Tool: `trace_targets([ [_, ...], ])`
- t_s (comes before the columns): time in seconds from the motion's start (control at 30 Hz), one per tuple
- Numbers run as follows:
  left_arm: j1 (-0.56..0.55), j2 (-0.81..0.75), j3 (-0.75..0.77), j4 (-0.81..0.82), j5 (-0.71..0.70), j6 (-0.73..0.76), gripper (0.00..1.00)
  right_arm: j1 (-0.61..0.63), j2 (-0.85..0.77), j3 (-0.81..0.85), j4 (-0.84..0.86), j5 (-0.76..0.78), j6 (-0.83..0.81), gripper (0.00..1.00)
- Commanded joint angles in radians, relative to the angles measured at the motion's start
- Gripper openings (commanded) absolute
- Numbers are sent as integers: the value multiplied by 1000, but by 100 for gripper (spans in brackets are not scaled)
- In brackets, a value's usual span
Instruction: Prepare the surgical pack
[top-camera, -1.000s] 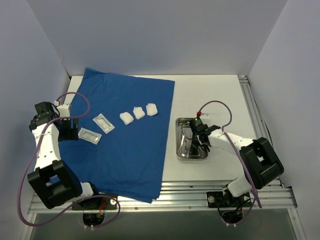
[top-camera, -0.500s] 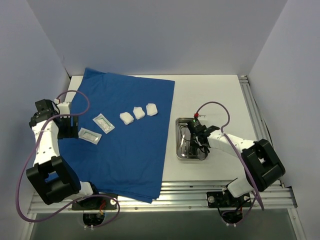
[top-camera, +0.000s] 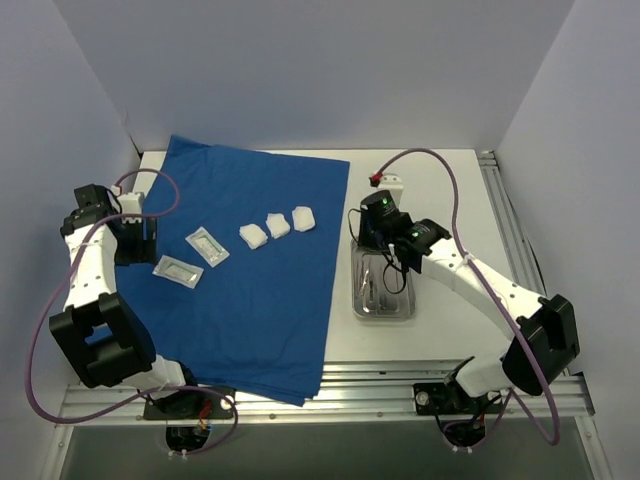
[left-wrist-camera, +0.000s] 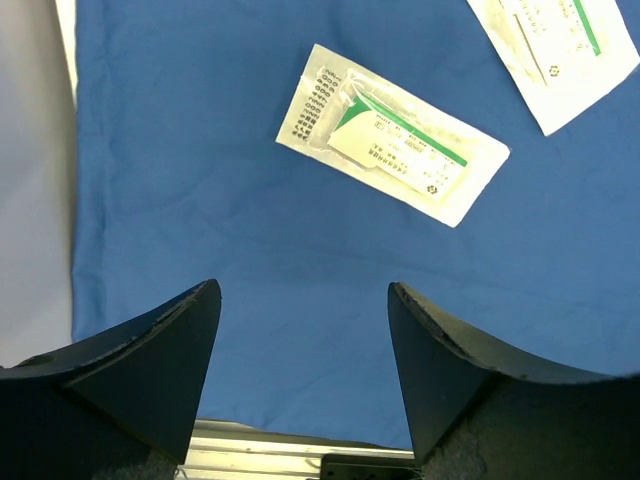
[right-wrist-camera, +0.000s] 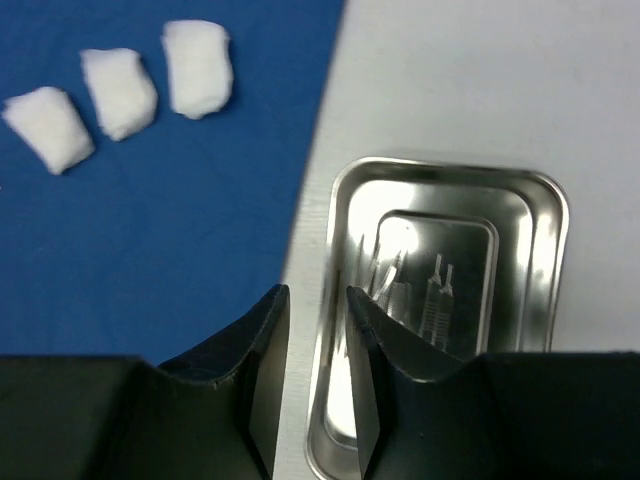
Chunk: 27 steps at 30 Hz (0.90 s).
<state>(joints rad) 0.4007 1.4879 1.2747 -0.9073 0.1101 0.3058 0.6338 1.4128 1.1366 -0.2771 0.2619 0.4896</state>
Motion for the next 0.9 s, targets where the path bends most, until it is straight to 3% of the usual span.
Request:
trace_targets([
  [0.0,-3,26,48,-15,2,-27,76,27,-2,64,48,-87,-63,26],
  [0.13,-5,49,25,13,-29,-28,65,37,78,129,127,-127,-92,31],
  [0.3,-5,135,12,73,-6,-24,60,38,166,137,213,-136,-138,32],
  [0.47,-3,285,101,88,49,-30,56,33,196,54,331,-151,-148,32],
  [0.73,-3,371,115,183,82,62,61,17,241,-31,443,-236,-171,32],
  [0.87,-10,437,144,130,125,58,61,14,271,-24,444,-251,-183,32],
])
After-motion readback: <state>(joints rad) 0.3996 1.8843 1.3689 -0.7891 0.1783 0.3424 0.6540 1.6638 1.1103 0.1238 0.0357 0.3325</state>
